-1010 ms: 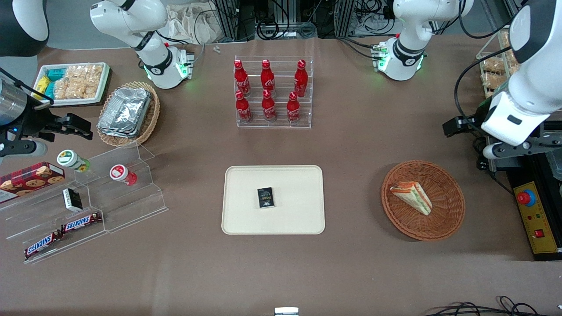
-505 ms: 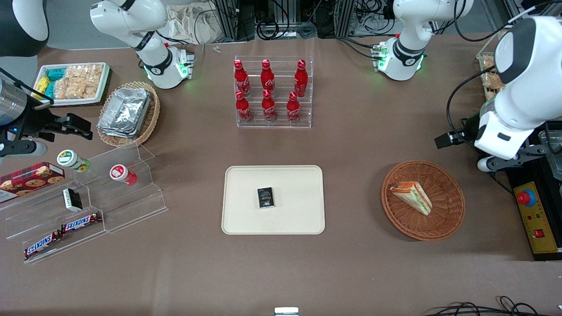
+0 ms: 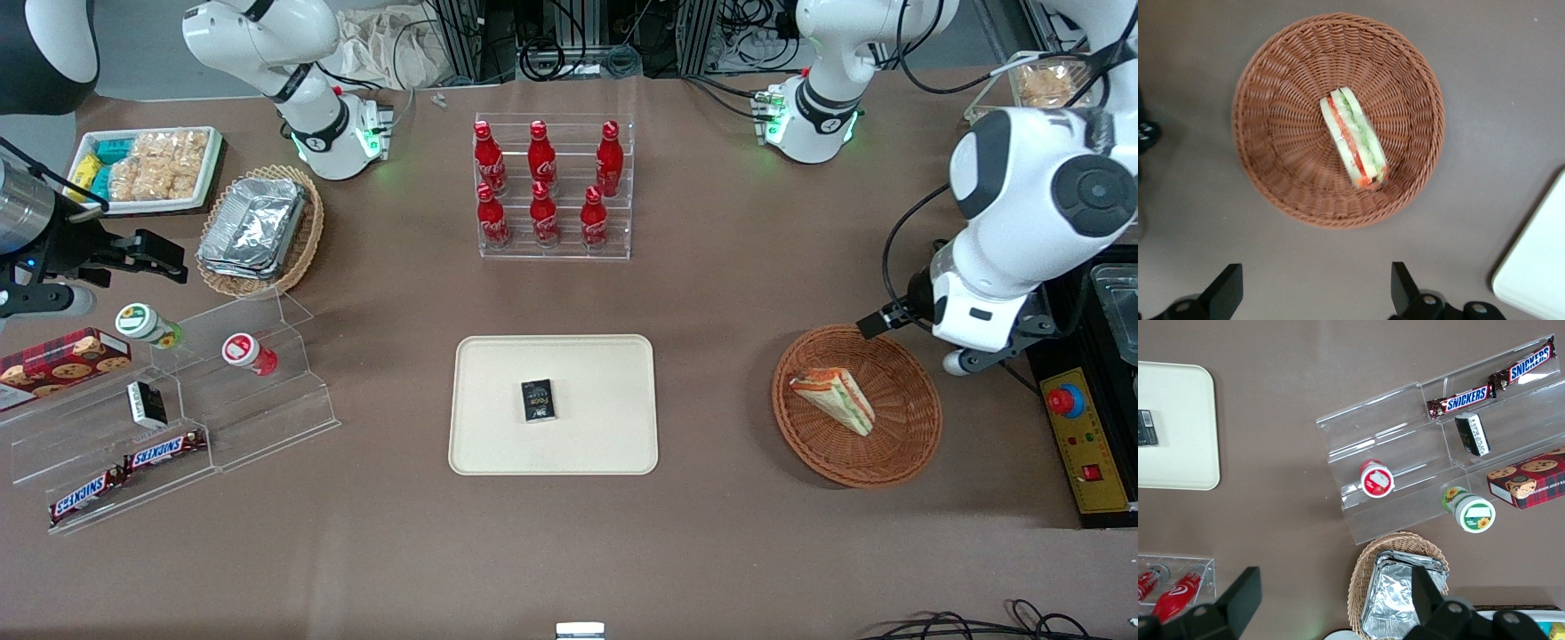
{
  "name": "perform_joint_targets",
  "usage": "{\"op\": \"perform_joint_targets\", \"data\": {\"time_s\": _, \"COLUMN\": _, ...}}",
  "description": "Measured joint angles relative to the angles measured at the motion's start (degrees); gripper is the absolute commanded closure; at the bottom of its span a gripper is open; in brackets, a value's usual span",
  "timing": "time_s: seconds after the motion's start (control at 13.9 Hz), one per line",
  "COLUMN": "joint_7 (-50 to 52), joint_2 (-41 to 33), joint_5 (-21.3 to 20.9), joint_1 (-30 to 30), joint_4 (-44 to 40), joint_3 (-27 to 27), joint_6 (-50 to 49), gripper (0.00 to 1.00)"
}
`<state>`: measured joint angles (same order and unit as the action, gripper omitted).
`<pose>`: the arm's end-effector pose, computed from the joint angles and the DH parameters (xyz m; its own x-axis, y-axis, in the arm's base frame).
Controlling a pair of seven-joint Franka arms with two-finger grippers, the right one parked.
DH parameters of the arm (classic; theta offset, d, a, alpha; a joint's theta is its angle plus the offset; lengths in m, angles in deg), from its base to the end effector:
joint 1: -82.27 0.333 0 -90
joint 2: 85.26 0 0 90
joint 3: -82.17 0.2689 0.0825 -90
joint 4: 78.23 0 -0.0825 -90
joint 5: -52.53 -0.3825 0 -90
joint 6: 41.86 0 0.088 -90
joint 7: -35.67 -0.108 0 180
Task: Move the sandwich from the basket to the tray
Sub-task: 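Move the left gripper over the wicker basket above the wrapped sandwich, then lower the left gripper onto the sandwich and close it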
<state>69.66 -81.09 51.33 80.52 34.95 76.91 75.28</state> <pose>0.5630 -0.0676 0.3846 0.8954 0.4453 0.0039 0.4453 -0.8953 -0.0118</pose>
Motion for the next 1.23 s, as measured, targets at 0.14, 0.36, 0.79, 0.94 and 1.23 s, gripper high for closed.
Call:
{"op": "perform_joint_targets", "data": {"time_s": 0.14, "joint_7": 3.62, "joint_2": 1.28, "joint_5": 0.04, "joint_1": 0.17, "joint_4": 3.21, "joint_3": 0.03, "joint_6": 5.31, "gripper": 0.00}}
{"op": "perform_joint_targets", "data": {"time_s": 0.36, "joint_7": 7.51, "joint_2": 5.72, "joint_5": 0.04, "joint_1": 0.62, "joint_4": 4.42, "joint_3": 0.07, "joint_6": 12.25, "gripper": 0.00}}
{"op": "perform_joint_targets", "data": {"time_s": 0.79, "joint_7": 14.02, "joint_2": 13.17, "joint_5": 0.04, "joint_1": 0.64, "joint_4": 4.46, "joint_3": 0.99, "joint_6": 23.71, "gripper": 0.00}}
{"op": "perform_joint_targets", "data": {"time_s": 0.94, "joint_7": 15.09, "joint_2": 14.64, "joint_5": 0.04, "joint_1": 0.64, "joint_4": 4.46, "joint_3": 0.98, "joint_6": 25.07, "gripper": 0.00}}
{"op": "perform_joint_targets", "data": {"time_s": 1.23, "joint_7": 18.12, "joint_2": 17.63, "joint_5": 0.04, "joint_1": 0.54, "joint_4": 4.45, "joint_3": 0.96, "joint_6": 27.68, "gripper": 0.00}}
